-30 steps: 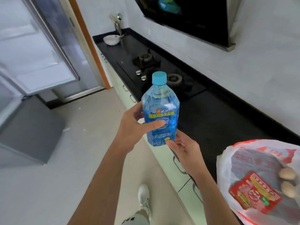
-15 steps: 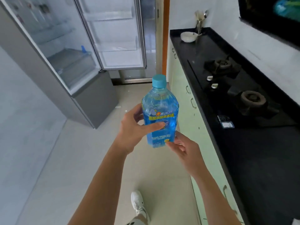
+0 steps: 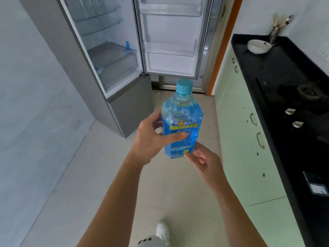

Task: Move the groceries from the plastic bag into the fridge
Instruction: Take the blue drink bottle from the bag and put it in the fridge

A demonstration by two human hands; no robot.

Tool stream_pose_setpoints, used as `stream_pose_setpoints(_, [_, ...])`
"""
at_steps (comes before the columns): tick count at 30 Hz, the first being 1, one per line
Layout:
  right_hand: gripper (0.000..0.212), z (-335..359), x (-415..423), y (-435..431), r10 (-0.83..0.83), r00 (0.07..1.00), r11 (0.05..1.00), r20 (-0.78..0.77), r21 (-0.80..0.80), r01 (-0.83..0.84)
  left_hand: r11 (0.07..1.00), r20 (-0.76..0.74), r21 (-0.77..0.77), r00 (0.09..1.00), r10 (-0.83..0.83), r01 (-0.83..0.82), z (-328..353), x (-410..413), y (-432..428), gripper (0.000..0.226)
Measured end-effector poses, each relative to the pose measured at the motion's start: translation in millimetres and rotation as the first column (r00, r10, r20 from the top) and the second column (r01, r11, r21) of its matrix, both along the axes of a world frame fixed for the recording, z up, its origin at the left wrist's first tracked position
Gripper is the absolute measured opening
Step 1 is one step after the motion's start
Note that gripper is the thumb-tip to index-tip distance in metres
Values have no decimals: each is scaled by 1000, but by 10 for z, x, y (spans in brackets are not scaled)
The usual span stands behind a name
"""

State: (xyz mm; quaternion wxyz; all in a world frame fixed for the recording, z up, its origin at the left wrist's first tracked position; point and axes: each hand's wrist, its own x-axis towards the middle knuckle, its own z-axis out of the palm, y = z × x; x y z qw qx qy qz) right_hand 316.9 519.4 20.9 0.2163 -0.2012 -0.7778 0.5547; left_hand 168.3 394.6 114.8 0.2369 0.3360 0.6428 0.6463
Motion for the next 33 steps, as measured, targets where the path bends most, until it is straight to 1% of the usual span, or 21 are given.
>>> stream_pose_setpoints(5, [29,-19,-557,39,37,999,999,18,14,-38,1000,-13,-4,1000,27,-27,-29,-518,-26,55])
stream_pose_setpoints(8, [33,-26,-838,118,63,998,998,18,19,-63,999,-13,11,999,51,-51,-43,-761,-6,56])
stream_pose_setpoints(12, [32,-71,-1196,248,97,995,995,27,13,-98,997,-29,-4,996,83,-83,-70,-1071,74,59])
stream_pose_setpoints(17, [35,-115,-1690,537,151,988,989,28,-8,-151,990,-19,-12,990,137,-137,-122,-1506,303,60])
stream_pose_setpoints(22, [40,-74,-2287,1036,232,972,973,28,-5,-232,979,1,11,979,205,-205,-102,-1994,717,60])
stream_pose_setpoints(28, [45,42,-3087,1855,303,953,952,-3,-36,-302,956,18,24,956,291,-292,-21,-2643,1441,64])
stream_pose_setpoints(33, [48,98,-3684,2491,367,930,930,-16,-26,-368,927,26,33,927,374,-375,-11,-3098,1988,66])
